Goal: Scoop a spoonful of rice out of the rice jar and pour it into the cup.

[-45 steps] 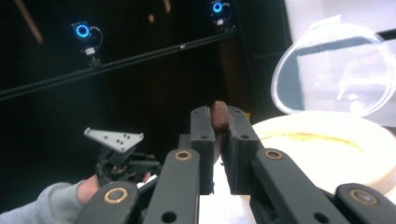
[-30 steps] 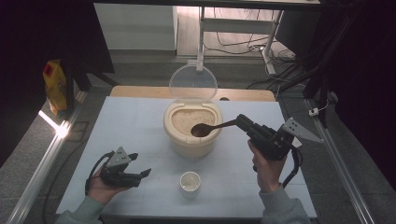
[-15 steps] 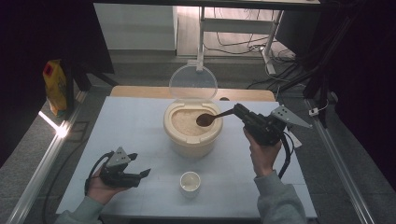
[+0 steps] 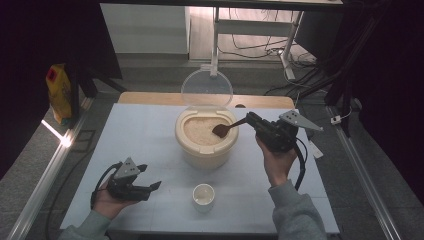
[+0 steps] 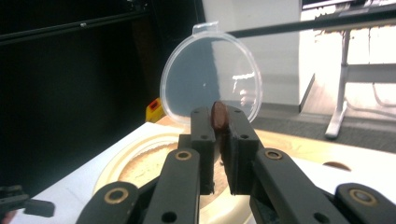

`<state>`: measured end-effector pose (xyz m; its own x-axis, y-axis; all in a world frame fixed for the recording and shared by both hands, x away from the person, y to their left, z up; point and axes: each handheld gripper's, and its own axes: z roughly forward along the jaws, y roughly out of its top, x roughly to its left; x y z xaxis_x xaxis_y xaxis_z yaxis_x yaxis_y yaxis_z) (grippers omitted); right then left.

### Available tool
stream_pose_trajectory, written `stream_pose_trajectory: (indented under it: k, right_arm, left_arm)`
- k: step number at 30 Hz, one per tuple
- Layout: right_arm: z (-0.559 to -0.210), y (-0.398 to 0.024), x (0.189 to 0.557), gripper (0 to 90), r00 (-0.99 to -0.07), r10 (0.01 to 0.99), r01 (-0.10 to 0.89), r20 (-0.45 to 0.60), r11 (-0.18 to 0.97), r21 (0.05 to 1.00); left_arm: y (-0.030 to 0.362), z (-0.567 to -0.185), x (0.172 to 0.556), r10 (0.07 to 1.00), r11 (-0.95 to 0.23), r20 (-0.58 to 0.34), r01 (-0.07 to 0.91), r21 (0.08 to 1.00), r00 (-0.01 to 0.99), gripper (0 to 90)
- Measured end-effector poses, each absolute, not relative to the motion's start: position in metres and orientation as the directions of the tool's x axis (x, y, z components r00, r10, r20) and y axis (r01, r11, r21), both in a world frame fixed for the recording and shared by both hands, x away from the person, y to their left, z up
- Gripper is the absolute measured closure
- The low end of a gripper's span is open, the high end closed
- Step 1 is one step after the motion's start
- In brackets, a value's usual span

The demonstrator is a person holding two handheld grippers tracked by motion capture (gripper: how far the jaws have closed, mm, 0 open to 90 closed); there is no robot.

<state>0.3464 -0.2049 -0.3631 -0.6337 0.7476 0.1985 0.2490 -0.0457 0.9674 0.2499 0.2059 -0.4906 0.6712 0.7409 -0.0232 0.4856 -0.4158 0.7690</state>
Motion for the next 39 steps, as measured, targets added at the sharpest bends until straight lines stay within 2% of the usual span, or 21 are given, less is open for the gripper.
stream_pose_trajectory:
  k: [8,39]
  right_arm:
    - [-0.375,-0.201,0.353,83.9,-0.605,0.723,0.356,0.333,-0.129,0.925]
    - [-0.388,-0.207,0.359,83.9,-0.507,0.695,0.461,0.510,-0.281,0.842]
  left_arm:
    - [0.206,-0.491,0.250,0.741,-0.417,-0.020,0.485,0.769,0.671,22.5]
    - [0.206,-0.490,0.250,0.741,-0.419,-0.016,0.482,0.770,0.671,22.5]
